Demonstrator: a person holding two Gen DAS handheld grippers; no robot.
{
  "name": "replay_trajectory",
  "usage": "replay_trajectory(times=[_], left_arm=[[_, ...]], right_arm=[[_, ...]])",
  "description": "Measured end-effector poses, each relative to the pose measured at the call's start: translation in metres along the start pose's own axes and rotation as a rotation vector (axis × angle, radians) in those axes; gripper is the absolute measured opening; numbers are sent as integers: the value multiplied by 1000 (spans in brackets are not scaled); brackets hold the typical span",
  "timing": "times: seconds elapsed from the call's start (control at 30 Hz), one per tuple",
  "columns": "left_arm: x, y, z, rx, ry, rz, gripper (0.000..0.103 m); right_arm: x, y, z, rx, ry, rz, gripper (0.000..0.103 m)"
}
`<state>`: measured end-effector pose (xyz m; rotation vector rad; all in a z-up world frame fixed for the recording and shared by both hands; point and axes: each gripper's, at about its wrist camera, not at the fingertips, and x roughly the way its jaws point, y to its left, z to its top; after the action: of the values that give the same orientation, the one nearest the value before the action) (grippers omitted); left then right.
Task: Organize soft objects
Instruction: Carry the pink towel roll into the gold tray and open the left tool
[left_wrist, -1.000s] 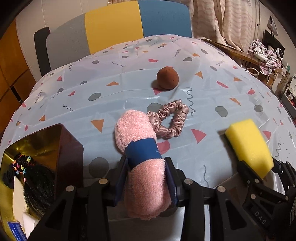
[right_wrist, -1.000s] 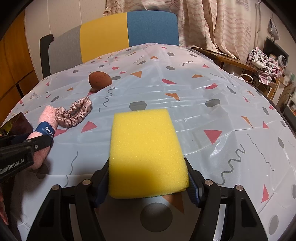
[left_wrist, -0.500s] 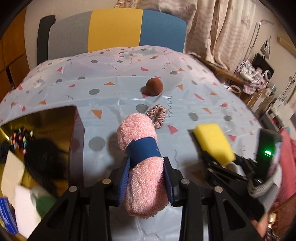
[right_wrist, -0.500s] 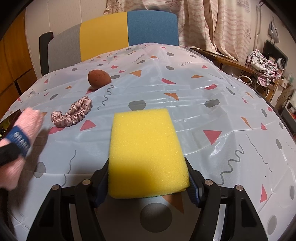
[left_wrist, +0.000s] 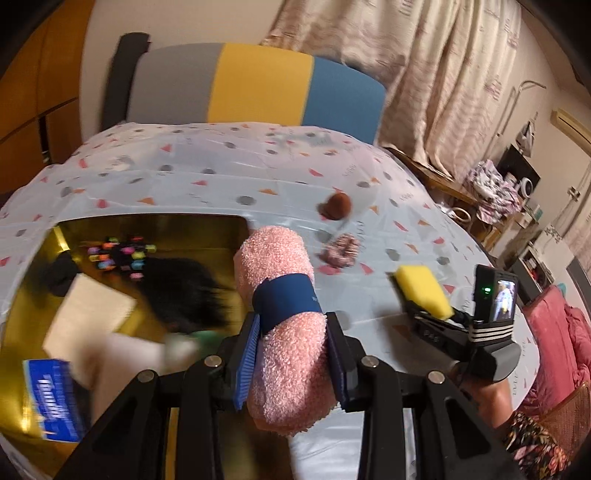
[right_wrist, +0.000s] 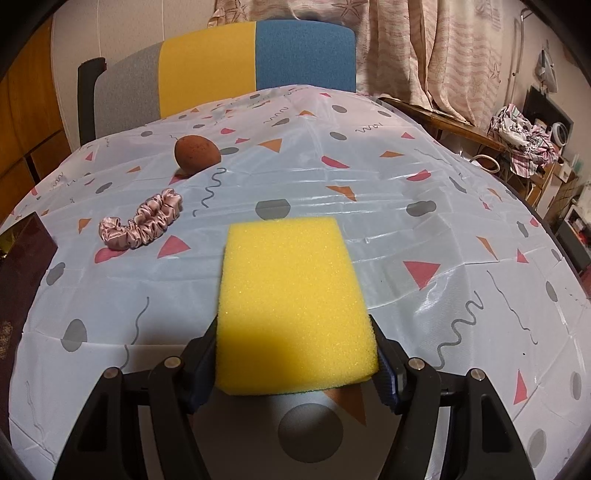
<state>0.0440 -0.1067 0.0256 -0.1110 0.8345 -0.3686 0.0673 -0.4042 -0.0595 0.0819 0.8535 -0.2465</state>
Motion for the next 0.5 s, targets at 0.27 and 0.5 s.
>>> replay_trajectory(times=[0.27,0.5], left_arm=[[-22,70,5,-97,-28,45,34],[-36,106,1,-181,-40,29,34]], right_arm=[[0,2,0,-9,0,-11,70],[-1,4,0,-17,0,-23,70]])
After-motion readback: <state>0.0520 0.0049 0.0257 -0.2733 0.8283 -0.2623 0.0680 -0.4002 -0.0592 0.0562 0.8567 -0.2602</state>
